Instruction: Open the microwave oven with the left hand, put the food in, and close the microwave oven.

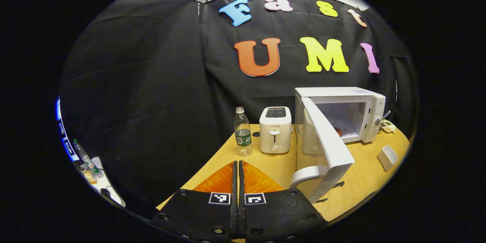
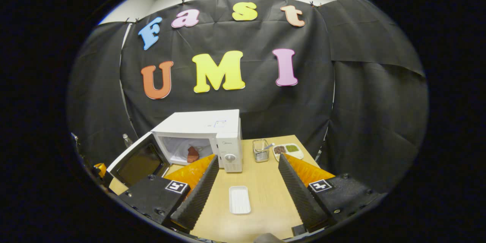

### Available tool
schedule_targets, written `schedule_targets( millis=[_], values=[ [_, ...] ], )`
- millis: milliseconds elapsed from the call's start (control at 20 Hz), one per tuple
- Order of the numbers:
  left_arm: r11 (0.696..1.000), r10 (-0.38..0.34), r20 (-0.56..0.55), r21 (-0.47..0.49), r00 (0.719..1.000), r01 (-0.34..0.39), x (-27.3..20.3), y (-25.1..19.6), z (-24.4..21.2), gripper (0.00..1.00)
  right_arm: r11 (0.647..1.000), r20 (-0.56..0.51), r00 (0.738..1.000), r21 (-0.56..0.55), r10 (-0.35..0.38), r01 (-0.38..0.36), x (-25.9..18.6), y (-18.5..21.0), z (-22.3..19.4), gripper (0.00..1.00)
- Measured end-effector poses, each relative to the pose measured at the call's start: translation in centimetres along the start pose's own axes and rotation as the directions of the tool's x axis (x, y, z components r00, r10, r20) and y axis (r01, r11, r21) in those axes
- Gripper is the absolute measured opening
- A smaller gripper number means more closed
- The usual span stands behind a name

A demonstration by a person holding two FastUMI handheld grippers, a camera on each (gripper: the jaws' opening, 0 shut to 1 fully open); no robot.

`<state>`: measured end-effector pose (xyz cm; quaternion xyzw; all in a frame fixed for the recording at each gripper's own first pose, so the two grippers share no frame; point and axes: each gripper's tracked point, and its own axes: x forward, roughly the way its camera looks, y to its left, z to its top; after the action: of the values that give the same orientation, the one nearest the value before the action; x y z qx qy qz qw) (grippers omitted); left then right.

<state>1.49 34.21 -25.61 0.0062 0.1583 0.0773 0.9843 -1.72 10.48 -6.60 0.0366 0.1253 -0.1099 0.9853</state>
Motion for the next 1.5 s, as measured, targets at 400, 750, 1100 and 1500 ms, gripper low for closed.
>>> schedule_targets(
  millis=[400,750,1100,1500],
  values=[
    [0.994,-0.105,-0.009,0.013,0.994,0.105,2.1,-4.6,-0.9,0.00,0.998,-0.030,0.999,0.049,-0.038,0.039,-1.2,-0.4,-0.7,0.92],
    [0.975,-0.224,-0.009,0.005,0.975,0.224,1.6,-10.0,-1.0,0.00,0.999,-0.041,0.998,0.025,-0.043,0.044,-2.3,-0.1,-1.3,0.92],
    [0.930,-0.367,0.016,-0.007,0.930,0.367,1.5,-18.9,0.6,0.12,0.996,-0.050,0.996,0.042,-0.075,0.077,-2.5,-2.1,-1.2,0.92],
    [0.846,-0.532,-0.002,0.050,0.847,0.531,1.0,-29.0,1.0,0.00,0.987,-0.083,0.986,0.048,-0.147,0.151,-2.6,-6.2,-2.3,0.92]
  ],
)
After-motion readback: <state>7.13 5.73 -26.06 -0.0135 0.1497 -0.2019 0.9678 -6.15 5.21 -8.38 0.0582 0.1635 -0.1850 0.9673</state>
